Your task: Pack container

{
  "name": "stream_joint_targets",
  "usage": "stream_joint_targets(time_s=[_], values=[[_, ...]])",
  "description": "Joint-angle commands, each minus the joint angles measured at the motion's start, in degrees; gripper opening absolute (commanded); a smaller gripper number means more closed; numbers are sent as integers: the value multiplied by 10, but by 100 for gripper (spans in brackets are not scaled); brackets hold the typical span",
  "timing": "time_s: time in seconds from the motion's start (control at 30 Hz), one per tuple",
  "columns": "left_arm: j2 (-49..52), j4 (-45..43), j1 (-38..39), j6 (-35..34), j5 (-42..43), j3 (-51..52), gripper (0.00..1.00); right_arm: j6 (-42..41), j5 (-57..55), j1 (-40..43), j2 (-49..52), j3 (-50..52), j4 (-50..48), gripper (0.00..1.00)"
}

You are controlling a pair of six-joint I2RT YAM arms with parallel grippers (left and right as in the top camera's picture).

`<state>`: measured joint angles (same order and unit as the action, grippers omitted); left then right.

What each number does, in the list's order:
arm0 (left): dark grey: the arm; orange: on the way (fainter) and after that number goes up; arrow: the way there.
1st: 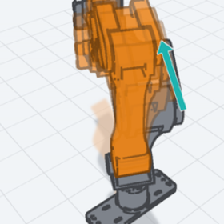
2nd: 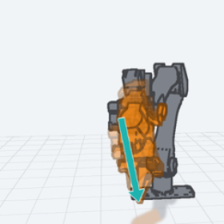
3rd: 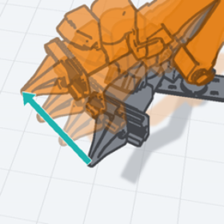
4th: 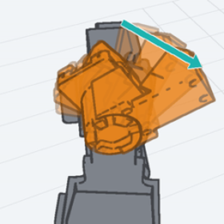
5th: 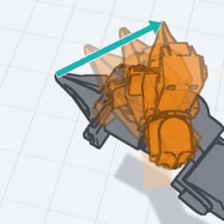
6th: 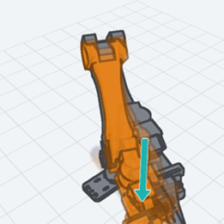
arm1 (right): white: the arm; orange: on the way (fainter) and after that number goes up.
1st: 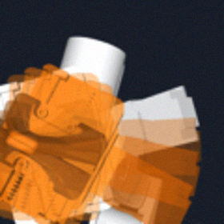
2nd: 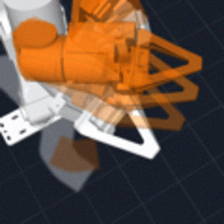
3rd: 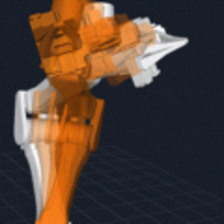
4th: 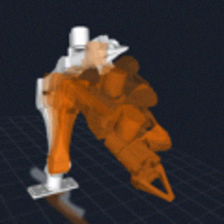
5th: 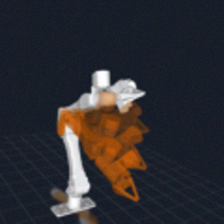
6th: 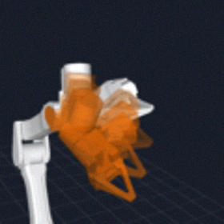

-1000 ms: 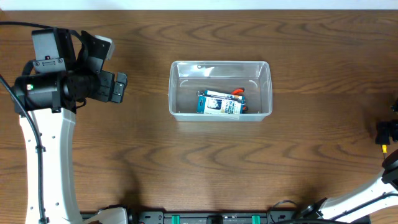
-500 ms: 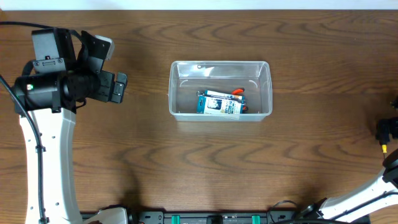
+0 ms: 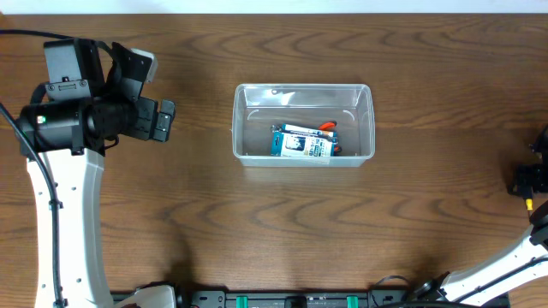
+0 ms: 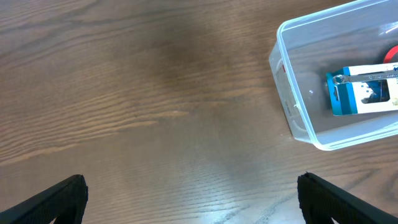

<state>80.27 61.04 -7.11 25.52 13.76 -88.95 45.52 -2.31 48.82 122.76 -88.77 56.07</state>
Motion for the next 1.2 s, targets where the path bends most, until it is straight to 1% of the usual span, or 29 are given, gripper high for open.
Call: stream_joint_targets(time_s=[0.0, 0.3, 0.7, 1.17], values=[[2, -1, -3, -1, 6, 0, 98, 9, 9, -2, 1, 0, 0, 99], [2, -1, -3, -1, 6, 0, 98, 9, 9, -3, 2, 1, 1, 99], [2, -1, -3, -1, 6, 0, 98, 9, -7, -27, 2, 1, 0, 99], [2, -1, -3, -1, 6, 0, 98, 9, -9, -27, 2, 1, 1, 99]])
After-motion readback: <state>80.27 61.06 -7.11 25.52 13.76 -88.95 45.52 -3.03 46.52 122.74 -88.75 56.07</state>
